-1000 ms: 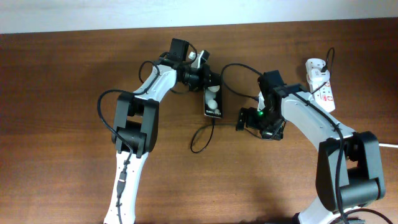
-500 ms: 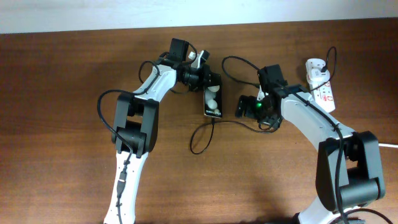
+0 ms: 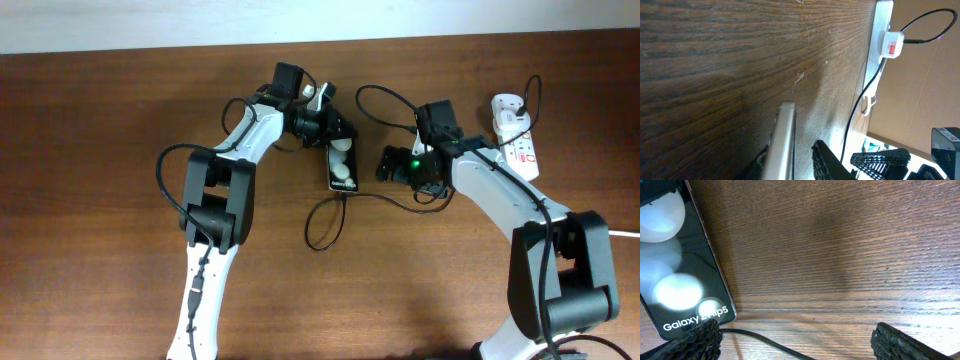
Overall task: Plug charger to phone and switch on socket
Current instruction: 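Lay the phone flat, screen up, and open the left gripper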
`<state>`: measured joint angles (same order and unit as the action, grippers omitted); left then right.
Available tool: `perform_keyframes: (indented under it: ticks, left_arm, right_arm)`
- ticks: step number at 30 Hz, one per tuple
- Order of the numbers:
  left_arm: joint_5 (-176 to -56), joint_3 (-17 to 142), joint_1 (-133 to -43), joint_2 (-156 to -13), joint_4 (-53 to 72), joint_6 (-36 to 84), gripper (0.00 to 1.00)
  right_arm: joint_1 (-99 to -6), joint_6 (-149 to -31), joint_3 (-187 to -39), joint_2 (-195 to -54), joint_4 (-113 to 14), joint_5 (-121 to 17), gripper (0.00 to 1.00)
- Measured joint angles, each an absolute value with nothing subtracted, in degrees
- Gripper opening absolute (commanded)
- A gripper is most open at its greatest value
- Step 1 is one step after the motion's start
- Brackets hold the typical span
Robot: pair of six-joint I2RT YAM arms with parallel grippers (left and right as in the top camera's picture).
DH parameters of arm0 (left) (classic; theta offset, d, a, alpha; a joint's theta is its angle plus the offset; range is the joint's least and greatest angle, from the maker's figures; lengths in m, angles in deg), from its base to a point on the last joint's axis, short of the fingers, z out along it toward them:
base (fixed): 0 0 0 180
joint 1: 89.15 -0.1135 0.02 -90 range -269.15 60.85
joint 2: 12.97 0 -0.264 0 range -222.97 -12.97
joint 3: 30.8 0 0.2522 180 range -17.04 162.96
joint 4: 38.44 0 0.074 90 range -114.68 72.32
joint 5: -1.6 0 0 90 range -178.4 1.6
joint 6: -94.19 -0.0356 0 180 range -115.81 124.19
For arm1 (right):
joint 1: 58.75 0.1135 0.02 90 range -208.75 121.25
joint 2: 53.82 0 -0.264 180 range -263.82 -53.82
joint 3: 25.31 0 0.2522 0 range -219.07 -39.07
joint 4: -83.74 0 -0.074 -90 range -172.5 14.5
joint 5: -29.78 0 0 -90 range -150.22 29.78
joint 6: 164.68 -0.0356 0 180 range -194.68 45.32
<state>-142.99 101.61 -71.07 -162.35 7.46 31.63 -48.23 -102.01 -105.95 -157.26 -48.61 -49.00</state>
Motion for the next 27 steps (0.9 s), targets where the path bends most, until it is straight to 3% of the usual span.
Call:
perform_keyframes:
  ticks: [2,5,8,18,27]
  left_arm:
    - [-143.01,101.61,-71.07,-162.35,7.46,31.65,0.39]
    - [-143.32,101.61,-71.07,-162.35,7.42,31.91,0.73]
    - [-145.07,101.87,-71.07,-161.67,8.36,32.3,0.99]
    - [-140.85,102.92,-70.67,-160.06,13.12,35.63,0.99]
    - [-123.36,110.37,-68.2,-159.75,26.52,37.86,0.99]
  right_arm:
    - [-48.23,-101.97,-105.95,-157.26,-48.59,-49.0,0.99]
    - [-48.23,-101.97,-105.95,-157.26,-48.5,-49.0,0.99]
    - [-48.23,-101.97,-105.95,-157.26,-48.37,-49.0,0.99]
    - [-48.23,-101.99,-105.95,-157.26,-48.35,-48.73,0.99]
    - [-48.23,-102.19,-105.95,-157.26,-48.74,-48.62,0.99]
